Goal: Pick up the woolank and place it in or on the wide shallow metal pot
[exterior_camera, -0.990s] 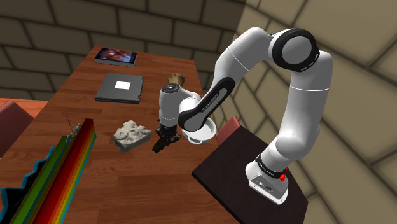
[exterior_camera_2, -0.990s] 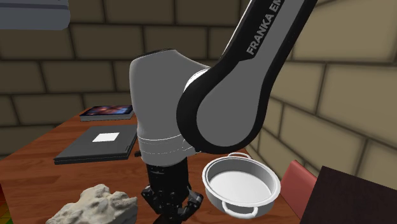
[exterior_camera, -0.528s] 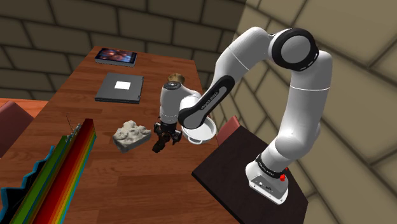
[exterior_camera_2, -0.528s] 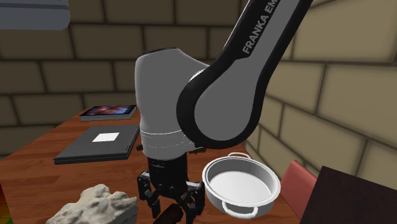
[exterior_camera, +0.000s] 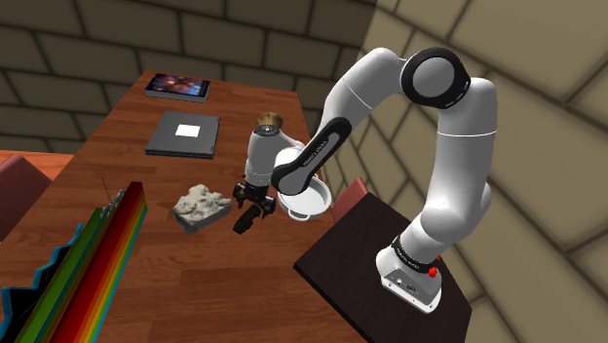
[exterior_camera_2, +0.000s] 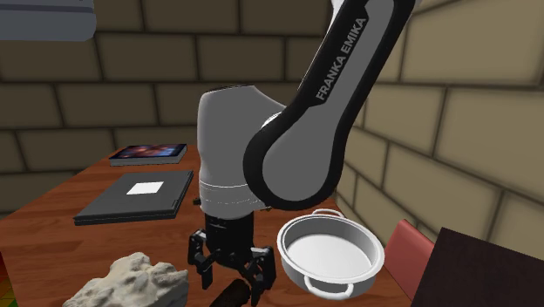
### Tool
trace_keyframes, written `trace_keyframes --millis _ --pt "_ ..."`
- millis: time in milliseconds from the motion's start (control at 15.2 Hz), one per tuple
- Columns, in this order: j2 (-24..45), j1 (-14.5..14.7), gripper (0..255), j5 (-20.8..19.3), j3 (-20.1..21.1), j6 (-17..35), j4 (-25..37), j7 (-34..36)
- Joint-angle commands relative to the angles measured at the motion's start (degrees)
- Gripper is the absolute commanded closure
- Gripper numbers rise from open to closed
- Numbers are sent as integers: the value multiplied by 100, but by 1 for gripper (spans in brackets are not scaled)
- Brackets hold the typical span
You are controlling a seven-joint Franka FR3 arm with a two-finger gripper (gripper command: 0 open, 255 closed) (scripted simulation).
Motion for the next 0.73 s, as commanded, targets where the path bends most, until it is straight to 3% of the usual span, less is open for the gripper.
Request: trace_keyframes --millis 0,528,594,660 --pt "157 107 0 -121 -131 114 48 84" --pt "199 138 0 -150 -166 144 62 106" --pt "200 138 255 -150 -167 144 63 106" --pt "200 138 255 -150 -167 144 63 106"
